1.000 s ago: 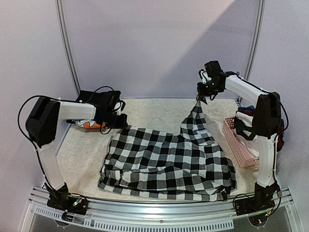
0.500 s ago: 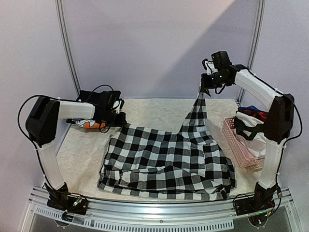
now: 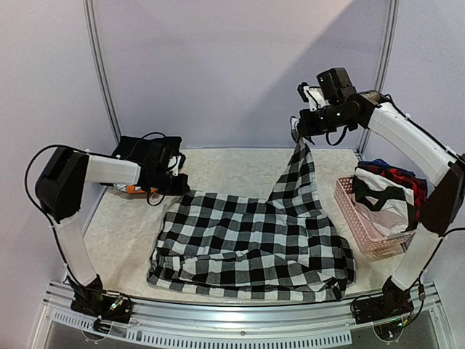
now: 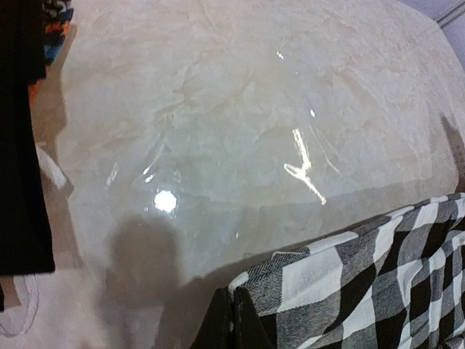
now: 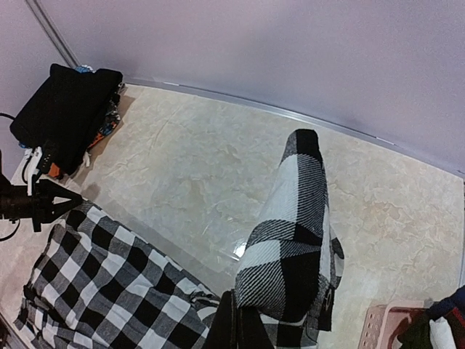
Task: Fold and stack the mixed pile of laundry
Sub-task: Fold the 1/3-folded shirt at the center of the board.
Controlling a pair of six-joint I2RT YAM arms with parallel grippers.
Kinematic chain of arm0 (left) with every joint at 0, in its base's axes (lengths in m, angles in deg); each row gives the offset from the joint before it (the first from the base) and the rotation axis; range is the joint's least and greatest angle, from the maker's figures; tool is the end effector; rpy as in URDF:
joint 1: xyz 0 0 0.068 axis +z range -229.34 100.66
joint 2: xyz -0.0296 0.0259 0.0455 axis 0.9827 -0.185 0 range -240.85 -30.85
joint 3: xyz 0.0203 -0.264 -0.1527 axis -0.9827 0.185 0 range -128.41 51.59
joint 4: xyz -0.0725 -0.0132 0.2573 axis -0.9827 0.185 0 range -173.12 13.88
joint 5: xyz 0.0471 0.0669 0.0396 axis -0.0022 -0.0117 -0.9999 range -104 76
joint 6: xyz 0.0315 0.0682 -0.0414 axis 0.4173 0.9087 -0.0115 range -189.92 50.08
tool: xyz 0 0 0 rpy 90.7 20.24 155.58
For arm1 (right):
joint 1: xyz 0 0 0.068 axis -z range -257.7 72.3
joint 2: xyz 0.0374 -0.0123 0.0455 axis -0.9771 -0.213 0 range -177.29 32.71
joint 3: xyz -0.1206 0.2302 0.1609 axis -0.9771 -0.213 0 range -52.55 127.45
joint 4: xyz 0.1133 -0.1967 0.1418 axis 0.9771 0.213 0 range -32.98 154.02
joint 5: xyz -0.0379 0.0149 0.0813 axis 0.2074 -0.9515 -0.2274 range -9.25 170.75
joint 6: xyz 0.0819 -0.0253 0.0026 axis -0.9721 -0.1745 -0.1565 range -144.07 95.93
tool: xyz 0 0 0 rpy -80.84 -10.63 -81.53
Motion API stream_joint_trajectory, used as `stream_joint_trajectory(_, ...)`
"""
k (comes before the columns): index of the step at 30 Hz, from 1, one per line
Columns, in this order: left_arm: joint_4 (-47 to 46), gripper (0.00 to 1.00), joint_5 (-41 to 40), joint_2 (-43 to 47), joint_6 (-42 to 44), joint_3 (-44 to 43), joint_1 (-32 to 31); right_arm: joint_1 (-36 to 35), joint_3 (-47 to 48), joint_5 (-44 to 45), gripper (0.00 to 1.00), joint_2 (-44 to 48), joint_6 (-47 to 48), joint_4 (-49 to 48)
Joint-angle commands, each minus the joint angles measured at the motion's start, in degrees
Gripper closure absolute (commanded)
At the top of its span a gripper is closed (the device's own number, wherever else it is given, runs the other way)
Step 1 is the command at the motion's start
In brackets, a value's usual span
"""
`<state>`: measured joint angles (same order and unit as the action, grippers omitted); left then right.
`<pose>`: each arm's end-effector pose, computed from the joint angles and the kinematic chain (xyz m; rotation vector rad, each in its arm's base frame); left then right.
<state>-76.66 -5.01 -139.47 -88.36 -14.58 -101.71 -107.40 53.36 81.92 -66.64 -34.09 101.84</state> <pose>0.4013 -0.1780 0.1581 0.1579 2.4712 -0.5058 0.3733 0.2113 0.4031 -0.3757 2.2307 0.3509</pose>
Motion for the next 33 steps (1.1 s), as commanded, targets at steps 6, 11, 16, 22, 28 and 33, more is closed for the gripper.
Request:
stream_joint_trajectory(6, -9.95, 1.00, 2.74, 7.19, -1.15, 10.62, 0.74, -8.23, -4.36, 9.87, 1.00, 7.62, -5.51, 8.14)
stream_joint_trajectory(11, -12.50, 1.00, 3.67, 8.14, -1.98, 13.72, 0.75, -12.70, -6.77, 11.78, 1.00, 11.68, -7.86, 9.23)
stream_joint_trajectory(16, -13.00, 1.00, 3.60, 11.16, -2.06, 15.99, 0.64, -17.26, -8.30, 15.42, 1.00, 14.13, -10.55, 11.22)
stream_joint_trajectory(22, -11.14, 1.00, 0.41, 15.15, -1.28, 18.78, 0.57, -24.26, -10.26, 20.88, 1.00, 16.73, -14.88, 13.60)
stream_joint_trajectory(28, -11.37, 1.00, -0.58, 16.67, -1.42, 21.16, 0.37, -30.18, -13.57, 25.42, 1.00, 18.08, -20.70, 15.02)
stream_joint_trajectory(33, -12.05, 0.99, -1.60, 17.53, -1.85, 23.59, 0.32, -34.09, -15.07, 28.97, 1.00, 18.29, -24.47, 16.14)
